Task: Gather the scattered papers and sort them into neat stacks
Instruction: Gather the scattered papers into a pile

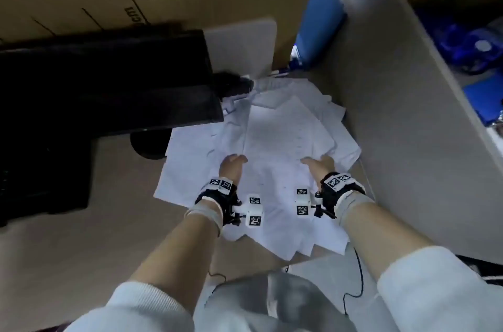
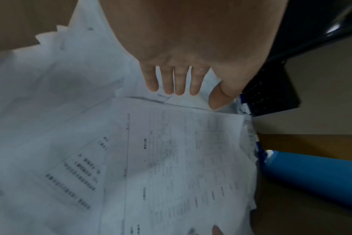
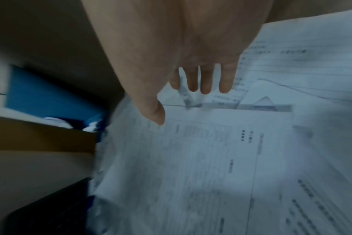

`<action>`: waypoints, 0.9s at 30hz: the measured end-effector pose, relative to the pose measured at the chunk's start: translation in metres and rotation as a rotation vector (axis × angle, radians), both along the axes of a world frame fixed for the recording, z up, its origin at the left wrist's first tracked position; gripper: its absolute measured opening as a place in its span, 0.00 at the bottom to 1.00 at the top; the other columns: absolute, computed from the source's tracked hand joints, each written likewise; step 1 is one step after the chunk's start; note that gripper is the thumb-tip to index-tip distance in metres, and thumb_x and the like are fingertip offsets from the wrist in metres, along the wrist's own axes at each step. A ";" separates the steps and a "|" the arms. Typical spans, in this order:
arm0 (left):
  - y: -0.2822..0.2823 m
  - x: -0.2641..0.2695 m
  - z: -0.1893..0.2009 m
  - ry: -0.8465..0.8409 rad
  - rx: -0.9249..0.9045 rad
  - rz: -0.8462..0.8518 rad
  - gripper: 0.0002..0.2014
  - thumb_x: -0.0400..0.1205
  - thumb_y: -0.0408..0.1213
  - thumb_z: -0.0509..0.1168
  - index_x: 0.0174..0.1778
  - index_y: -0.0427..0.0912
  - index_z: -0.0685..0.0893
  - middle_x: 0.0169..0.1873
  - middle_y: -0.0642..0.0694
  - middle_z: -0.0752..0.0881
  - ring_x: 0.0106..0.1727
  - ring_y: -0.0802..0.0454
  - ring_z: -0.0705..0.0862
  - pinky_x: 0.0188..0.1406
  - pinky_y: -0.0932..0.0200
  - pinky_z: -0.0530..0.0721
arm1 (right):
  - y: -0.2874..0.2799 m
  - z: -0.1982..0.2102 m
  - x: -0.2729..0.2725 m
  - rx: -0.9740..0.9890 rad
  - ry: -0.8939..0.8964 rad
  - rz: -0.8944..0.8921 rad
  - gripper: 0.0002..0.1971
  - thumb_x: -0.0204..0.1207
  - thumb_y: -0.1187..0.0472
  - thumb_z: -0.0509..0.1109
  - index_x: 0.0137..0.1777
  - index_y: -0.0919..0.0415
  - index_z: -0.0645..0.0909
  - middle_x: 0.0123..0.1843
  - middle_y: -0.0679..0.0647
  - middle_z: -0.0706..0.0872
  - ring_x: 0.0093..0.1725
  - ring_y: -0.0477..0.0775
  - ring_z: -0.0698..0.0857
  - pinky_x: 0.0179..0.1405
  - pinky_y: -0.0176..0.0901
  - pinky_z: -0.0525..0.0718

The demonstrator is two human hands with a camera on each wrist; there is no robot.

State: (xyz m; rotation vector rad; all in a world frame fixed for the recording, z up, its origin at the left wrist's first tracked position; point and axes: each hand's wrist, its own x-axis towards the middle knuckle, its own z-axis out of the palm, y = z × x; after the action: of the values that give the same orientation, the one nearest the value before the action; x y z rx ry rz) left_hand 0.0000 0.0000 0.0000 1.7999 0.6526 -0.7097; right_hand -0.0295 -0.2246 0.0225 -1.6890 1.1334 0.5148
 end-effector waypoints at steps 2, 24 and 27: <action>0.001 0.006 -0.011 0.057 0.003 0.031 0.20 0.82 0.37 0.66 0.67 0.30 0.82 0.66 0.40 0.80 0.65 0.42 0.79 0.58 0.59 0.71 | 0.001 0.001 0.000 0.006 0.105 0.026 0.37 0.76 0.51 0.75 0.80 0.68 0.67 0.67 0.67 0.81 0.49 0.65 0.84 0.44 0.53 0.83; -0.028 0.082 -0.022 0.000 0.194 -0.247 0.32 0.84 0.40 0.67 0.85 0.47 0.67 0.84 0.42 0.69 0.81 0.38 0.71 0.78 0.50 0.71 | -0.040 0.003 0.041 -0.290 0.137 -0.027 0.19 0.88 0.66 0.53 0.76 0.71 0.70 0.78 0.65 0.73 0.78 0.62 0.70 0.77 0.46 0.64; -0.033 0.087 -0.029 0.092 0.129 -0.262 0.32 0.85 0.37 0.66 0.85 0.38 0.65 0.81 0.39 0.72 0.77 0.40 0.76 0.66 0.57 0.74 | -0.037 0.008 0.045 -0.245 0.114 -0.088 0.18 0.88 0.66 0.56 0.75 0.72 0.70 0.77 0.66 0.74 0.77 0.62 0.72 0.75 0.47 0.66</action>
State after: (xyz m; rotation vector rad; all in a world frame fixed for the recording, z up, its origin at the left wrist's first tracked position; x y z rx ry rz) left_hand 0.0868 -0.0329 -0.0286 2.0037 0.5374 -0.9486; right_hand 0.0151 -0.2614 0.0309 -1.8271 1.3933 0.4347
